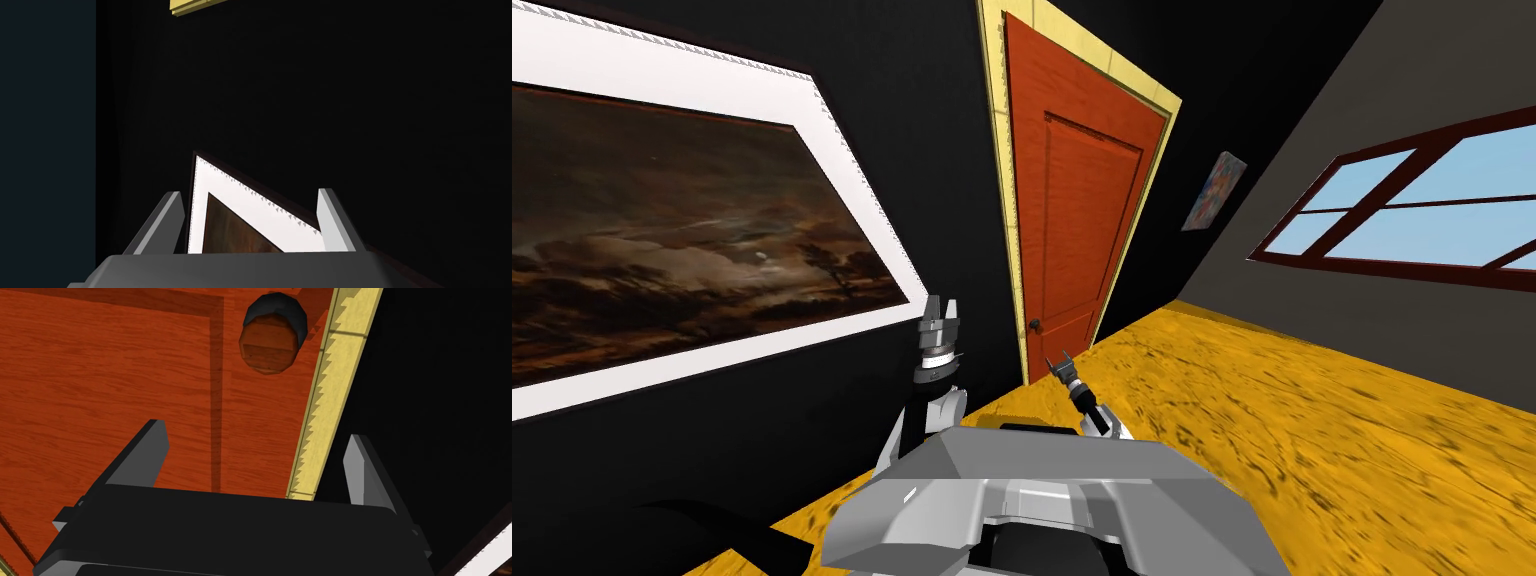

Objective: Pull the door open

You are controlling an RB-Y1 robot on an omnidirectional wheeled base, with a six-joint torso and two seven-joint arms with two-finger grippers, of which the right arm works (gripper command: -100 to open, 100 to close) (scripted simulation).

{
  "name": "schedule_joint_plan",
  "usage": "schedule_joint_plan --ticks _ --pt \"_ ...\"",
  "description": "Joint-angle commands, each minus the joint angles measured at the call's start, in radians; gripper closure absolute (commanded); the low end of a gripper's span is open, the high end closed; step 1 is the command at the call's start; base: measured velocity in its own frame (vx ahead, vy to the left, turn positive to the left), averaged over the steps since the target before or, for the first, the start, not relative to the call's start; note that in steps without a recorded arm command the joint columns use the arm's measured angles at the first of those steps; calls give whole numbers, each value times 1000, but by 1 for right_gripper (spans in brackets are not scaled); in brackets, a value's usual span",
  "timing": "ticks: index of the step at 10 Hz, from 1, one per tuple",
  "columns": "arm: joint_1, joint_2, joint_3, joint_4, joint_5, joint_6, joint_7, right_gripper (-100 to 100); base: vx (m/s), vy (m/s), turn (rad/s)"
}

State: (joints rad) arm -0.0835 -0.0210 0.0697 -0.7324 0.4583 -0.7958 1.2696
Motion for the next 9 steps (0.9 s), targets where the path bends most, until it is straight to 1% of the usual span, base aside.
schedule_joint_plan --ticks 1,2,6,9 --pt "-10 18 2 14 -7 -2 8 -100 220 -20 5" --pt "-15 30 3 20 -10 -2 11 -100 229 -4 17" --pt "-26 58 6 33 -17 -2 17 -100 196 24 32" --pt "-30 71 7 38 -19 -2 19 -100 180 65 45"
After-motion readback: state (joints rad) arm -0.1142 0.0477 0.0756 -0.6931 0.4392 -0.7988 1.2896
